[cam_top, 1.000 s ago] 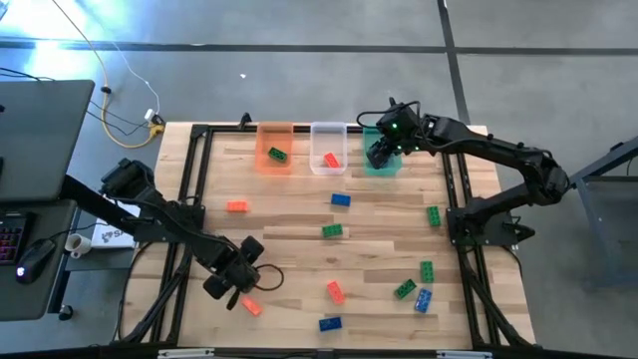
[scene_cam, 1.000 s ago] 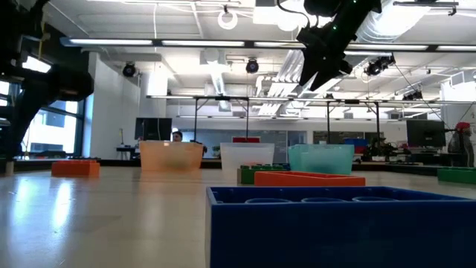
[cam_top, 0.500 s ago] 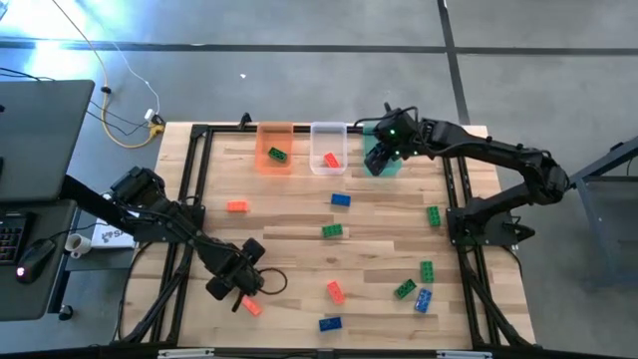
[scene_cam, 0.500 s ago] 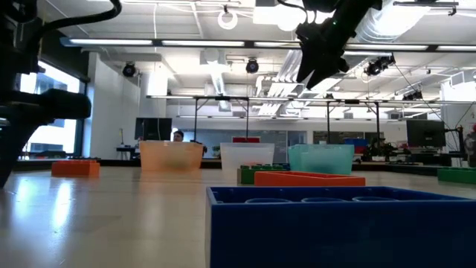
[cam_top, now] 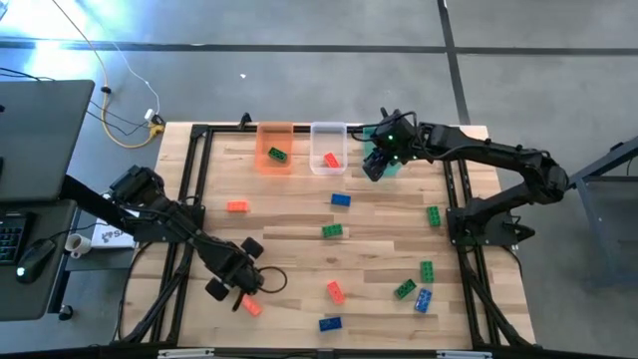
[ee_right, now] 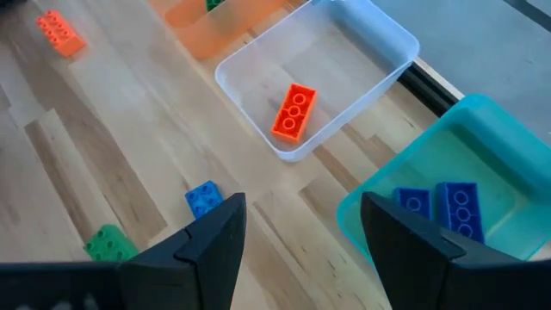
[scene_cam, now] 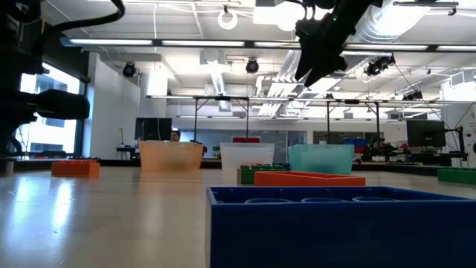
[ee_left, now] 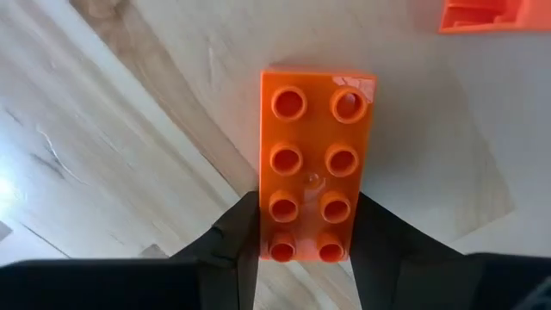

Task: Sort & place blocks by color
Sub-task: Put the orange game piece into the transparent bin

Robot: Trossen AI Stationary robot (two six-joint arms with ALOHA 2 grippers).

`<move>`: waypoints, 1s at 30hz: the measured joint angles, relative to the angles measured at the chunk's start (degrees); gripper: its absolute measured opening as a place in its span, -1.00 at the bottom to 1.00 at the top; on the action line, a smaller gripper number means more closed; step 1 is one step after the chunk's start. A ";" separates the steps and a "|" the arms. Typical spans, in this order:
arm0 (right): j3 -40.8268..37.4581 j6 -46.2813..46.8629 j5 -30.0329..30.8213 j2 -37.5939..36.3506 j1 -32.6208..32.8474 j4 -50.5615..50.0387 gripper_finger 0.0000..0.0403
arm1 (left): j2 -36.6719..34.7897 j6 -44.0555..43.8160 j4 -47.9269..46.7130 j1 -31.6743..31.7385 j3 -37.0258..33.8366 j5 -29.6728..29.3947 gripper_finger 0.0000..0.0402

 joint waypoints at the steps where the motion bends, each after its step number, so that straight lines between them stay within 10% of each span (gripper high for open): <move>1: 0.00 0.10 -0.01 0.00 0.30 0.00 0.08 | -0.23 -0.36 -0.15 0.41 -0.02 -0.05 -0.45; 30: 0.00 13.30 -7.65 0.00 17.96 21.27 0.08 | -8.59 5.36 11.83 19.11 7.43 -29.45 -0.45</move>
